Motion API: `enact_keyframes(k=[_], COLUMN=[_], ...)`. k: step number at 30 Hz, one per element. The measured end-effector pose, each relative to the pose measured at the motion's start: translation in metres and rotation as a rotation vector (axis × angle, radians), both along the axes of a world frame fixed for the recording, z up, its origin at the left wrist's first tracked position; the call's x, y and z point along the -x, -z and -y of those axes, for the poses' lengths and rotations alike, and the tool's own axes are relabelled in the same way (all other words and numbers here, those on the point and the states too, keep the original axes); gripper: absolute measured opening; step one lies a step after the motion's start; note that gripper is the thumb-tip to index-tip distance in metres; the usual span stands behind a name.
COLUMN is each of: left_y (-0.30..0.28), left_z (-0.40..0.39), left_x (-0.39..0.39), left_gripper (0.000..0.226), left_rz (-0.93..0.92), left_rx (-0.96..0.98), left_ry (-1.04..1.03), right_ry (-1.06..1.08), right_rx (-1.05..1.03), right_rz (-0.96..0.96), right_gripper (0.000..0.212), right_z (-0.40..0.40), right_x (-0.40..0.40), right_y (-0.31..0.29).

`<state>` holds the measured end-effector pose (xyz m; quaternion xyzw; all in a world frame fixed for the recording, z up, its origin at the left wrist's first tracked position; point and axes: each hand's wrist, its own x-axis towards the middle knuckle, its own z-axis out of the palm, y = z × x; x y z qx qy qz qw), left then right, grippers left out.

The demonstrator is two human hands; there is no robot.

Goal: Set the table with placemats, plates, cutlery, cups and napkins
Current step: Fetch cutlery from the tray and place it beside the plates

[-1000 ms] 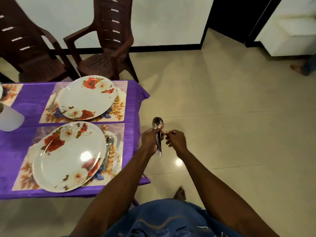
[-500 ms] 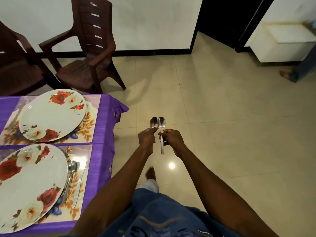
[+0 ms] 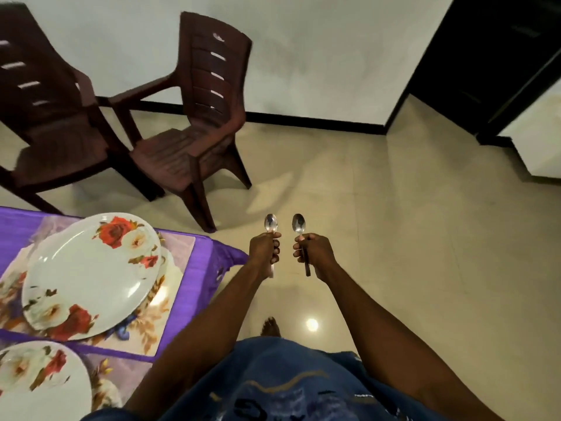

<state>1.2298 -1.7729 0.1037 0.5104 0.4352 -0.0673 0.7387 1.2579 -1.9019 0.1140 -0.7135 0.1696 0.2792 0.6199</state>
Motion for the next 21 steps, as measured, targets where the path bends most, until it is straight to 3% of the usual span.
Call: enact_keyframes(k=[9,21], left_y=[0.008,-0.013], left_z=[-0.096,-0.184], left_x=[-0.093,-0.207], left_gripper=[0.020,0.020], left_rz=[-0.037,-0.013], left_rx=[-0.025,-0.001], left_ry=[-0.333,-1.067], right_ry=[-0.245,-0.933], right_rx=[0.052,0.101], right_rz=[-0.001,0.162], right_gripper=[0.021,0.016], right_z=[-0.119,-0.278], right_x=[-0.137,-0.311], right_y=[0.011,-0.004])
